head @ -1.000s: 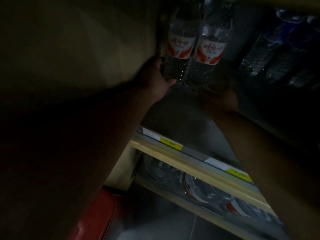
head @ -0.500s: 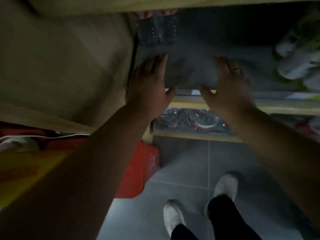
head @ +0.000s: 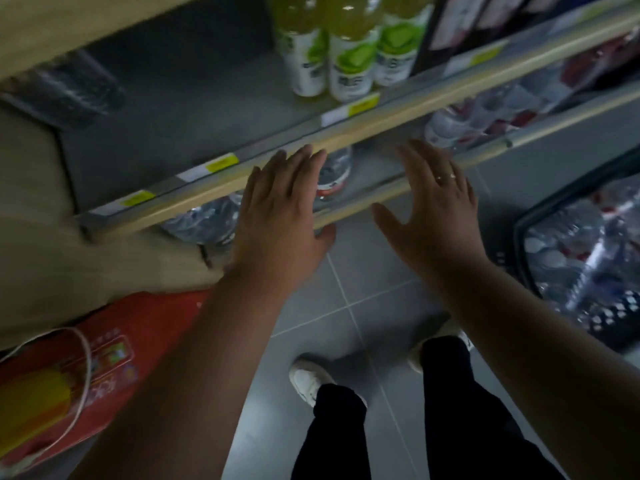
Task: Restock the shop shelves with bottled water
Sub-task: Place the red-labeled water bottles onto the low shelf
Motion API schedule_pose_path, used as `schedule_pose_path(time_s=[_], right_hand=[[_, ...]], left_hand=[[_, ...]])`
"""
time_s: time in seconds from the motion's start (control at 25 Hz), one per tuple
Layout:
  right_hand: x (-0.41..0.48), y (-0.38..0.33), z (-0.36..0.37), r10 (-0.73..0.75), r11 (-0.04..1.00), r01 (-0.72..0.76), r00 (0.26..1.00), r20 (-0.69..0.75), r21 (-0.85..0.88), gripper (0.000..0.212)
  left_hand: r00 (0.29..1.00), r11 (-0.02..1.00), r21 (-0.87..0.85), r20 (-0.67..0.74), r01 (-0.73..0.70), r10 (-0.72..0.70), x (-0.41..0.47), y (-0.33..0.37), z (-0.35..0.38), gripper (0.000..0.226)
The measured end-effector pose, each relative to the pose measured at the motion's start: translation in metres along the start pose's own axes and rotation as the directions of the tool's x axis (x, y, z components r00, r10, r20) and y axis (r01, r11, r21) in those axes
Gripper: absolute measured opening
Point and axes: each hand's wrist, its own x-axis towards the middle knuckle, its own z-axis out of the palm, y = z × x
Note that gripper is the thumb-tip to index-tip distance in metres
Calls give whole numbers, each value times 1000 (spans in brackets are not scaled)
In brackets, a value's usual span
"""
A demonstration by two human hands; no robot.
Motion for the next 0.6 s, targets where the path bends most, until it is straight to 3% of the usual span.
schedule_pose_path(time_s=[0.4,0.6], right_hand=[[-50,245,-106,421,907,-419,904,74,-45,76],[-62,330,-142,564,826,-562,823,64,-54,77]], left_hand=[[945,978,-93,254,-188,206,98,225,102,87],[866,944,-156,377,-290,328,140,331,143,86]])
